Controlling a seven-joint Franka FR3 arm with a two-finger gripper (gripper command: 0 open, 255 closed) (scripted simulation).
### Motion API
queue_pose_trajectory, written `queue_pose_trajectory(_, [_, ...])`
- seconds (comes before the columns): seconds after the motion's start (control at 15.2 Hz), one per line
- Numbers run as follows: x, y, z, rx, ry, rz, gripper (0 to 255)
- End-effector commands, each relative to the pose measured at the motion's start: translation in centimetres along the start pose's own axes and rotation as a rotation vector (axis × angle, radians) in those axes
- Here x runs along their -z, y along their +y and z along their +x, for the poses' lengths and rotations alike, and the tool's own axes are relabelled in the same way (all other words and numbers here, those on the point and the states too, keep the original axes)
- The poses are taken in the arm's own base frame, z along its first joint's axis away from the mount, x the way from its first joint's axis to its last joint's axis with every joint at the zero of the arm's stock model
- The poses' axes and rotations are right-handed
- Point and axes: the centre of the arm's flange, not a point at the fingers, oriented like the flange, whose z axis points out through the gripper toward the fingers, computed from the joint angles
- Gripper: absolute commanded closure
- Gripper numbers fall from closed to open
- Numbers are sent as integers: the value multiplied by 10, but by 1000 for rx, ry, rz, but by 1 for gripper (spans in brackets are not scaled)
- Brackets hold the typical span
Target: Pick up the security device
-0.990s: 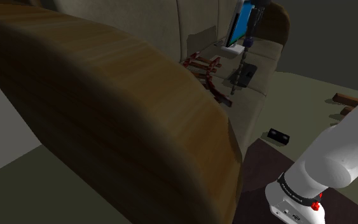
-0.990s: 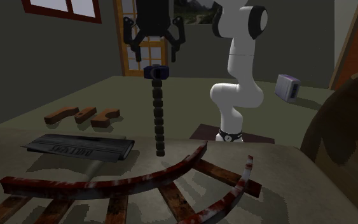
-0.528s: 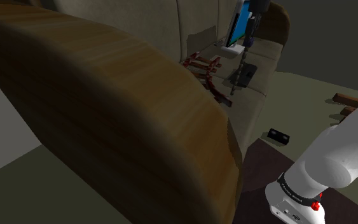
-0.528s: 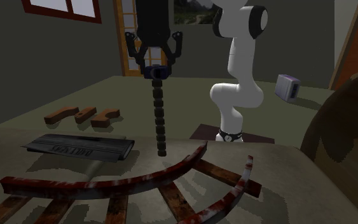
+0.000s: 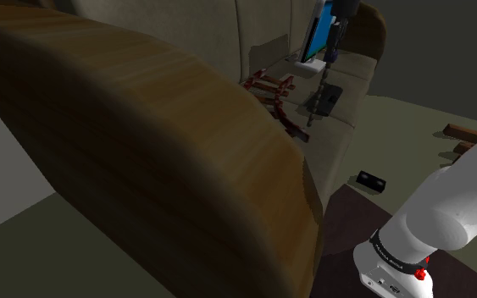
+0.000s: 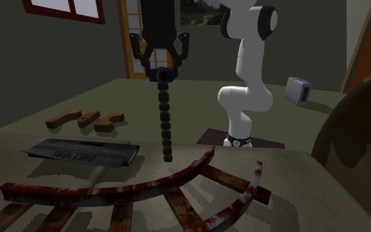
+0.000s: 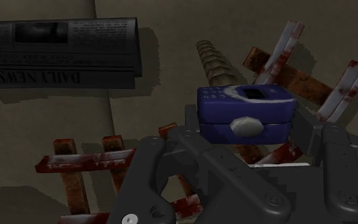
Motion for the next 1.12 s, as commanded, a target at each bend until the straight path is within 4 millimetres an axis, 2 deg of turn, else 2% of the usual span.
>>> queue_pose_trajectory(0.0, [5,0,-1,-1,0,0,255])
queue_pose_trajectory(0.92, [79,0,-3,-1,0,0,255])
queue_pose_trajectory(1.06, [80,0,-3,-1,0,0,255])
